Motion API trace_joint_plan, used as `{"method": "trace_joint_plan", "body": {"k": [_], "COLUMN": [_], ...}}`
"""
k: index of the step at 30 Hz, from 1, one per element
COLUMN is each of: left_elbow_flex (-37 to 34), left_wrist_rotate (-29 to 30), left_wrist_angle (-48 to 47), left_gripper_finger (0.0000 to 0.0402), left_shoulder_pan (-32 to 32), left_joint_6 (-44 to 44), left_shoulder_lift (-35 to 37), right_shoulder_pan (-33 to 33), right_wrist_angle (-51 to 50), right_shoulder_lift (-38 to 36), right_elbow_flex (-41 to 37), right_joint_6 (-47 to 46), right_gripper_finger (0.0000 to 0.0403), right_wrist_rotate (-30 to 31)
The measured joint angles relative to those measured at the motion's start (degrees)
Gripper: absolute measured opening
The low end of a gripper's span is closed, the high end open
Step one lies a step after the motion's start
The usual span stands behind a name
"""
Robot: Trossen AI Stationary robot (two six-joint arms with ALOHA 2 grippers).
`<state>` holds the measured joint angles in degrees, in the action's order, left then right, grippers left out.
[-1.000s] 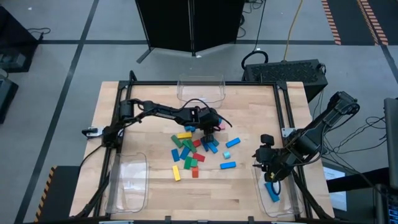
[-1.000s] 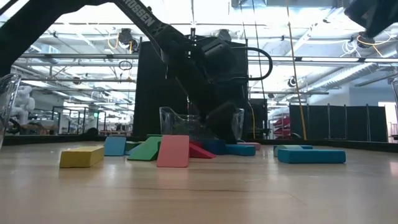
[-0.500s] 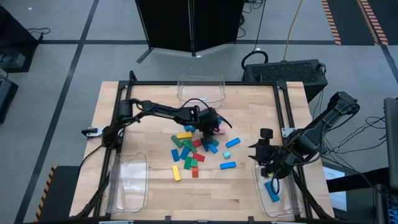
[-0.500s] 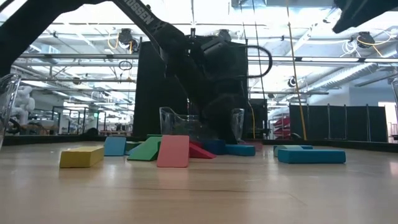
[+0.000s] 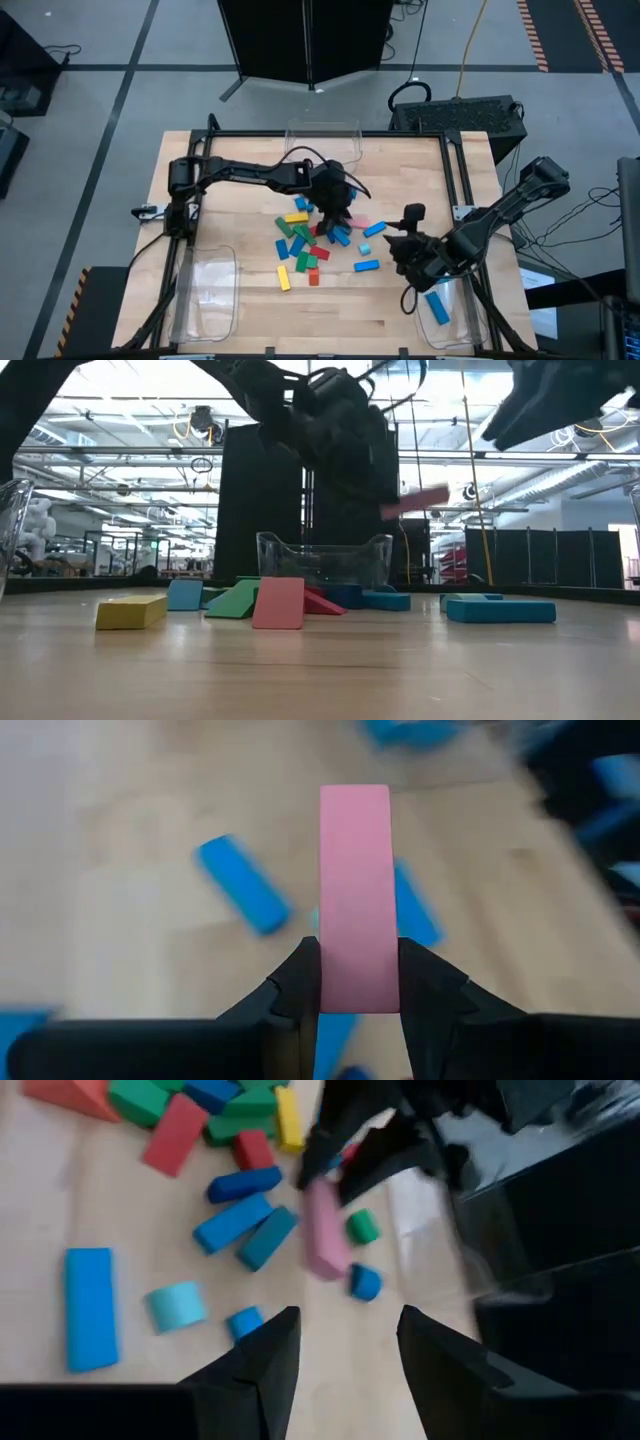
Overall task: Sort blocks by size
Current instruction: Put the pink rectangle block into the bottom right transparent bin
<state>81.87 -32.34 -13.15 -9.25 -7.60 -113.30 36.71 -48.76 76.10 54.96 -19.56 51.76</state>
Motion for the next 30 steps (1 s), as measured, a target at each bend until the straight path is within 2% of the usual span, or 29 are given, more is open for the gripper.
{"method": "trace_joint_plan", "body": {"k": [3, 11, 25, 30], "left_elbow_flex": [0.00, 0.00, 0.00, 0.00], "left_wrist_rotate": [-5.34, -10.96, -12.71, -12.89], "left_wrist_angle": [0.94, 6.05, 9.50, 9.81], "left_gripper_finger": [0.0095, 0.0096, 0.0097, 0.0098], "left_shoulder_pan": [0.02, 0.22, 1.73, 1.82], "left_joint_6": [-0.02, -0.21, -0.23, -0.23], "left_shoulder_lift": [-0.11, -0.11, -0.11, -0.11], "right_shoulder_pan": [0.00, 0.02, -2.33, -3.03], "right_wrist_angle": [4.04, 14.35, 18.87, 19.13], "right_shoulder_lift": [1.45, 3.40, 3.43, 3.43], "right_elbow_flex": [-0.02, -0.02, -0.02, -0.02], "right_joint_6": [6.24, 16.36, 22.77, 23.37], "right_gripper_finger": [0.0164, 0.0164, 0.0163, 0.0135], "right_wrist_rotate": [1.41, 0.40, -1.28, -3.79]}}
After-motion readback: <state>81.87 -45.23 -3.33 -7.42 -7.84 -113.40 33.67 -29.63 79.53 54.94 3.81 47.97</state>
